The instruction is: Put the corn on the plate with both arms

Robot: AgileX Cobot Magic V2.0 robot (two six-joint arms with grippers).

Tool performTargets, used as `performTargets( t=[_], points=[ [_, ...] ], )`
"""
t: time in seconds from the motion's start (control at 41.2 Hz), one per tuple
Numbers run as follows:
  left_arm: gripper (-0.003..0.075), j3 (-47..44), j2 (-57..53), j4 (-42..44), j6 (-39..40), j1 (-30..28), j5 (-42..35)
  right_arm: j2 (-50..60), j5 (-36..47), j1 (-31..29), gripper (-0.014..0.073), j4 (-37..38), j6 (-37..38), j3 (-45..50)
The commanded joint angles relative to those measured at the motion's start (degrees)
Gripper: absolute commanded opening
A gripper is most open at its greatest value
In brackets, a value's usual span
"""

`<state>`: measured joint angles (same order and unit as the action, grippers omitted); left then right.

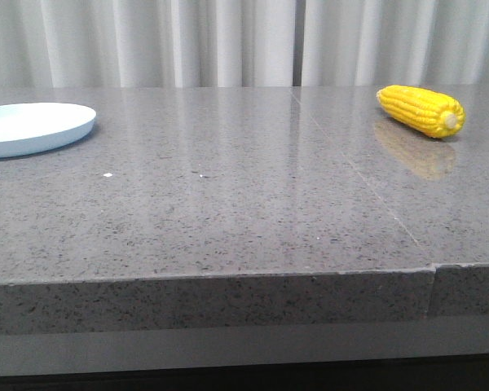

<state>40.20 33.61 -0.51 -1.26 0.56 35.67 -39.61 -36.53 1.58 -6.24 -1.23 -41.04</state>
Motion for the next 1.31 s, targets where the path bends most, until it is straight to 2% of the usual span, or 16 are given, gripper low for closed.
performTargets(
  t=[0.0, 0.218, 0.534, 0.631, 0.752, 0.874, 1.286],
  points=[
    [0.0532, 1.67, 1.59, 0.01, 0.46, -0.11, -3.72, -0.23, 3.73, -0.23, 0.0656, 0.24, -0.62, -1.87],
    [0.0533, 4.07, 8.30, 0.51, 0.46, -0.11, -0.22, -0.23, 3.76, -0.23, 0.0653, 0.24, -0.62, -1.87],
    [0.0533, 13.50, 26.14, 1.07, -0.16, -1.49, 3.54, -0.23, 3.72, -0.23, 0.0653, 0.24, -0.62, -1.87],
    [0.0533, 16.60, 31.60, -3.81, -4.61, -4.37, 4.07, -0.23, 3.67, -0.23, 0.0653, 0.24, -0.62, -1.87],
    [0.0533, 20.44, 37.52, -15.14, -13.84, -8.91, 3.72, -0.23, 3.71, -0.23, 0.0653, 0.24, -0.62, -1.87],
    [0.0533, 24.45, 43.66, -22.43, -18.11, -12.63, 3.79, -0.23, 3.67, -0.23, 0.0653, 0.24, -0.62, -1.87],
    [0.0533, 36.23, 60.35, -24.08, -18.11, -12.92, 2.10, -0.23, 3.67, -0.23, 0.0653, 0.24, -0.62, -1.87]
  ],
)
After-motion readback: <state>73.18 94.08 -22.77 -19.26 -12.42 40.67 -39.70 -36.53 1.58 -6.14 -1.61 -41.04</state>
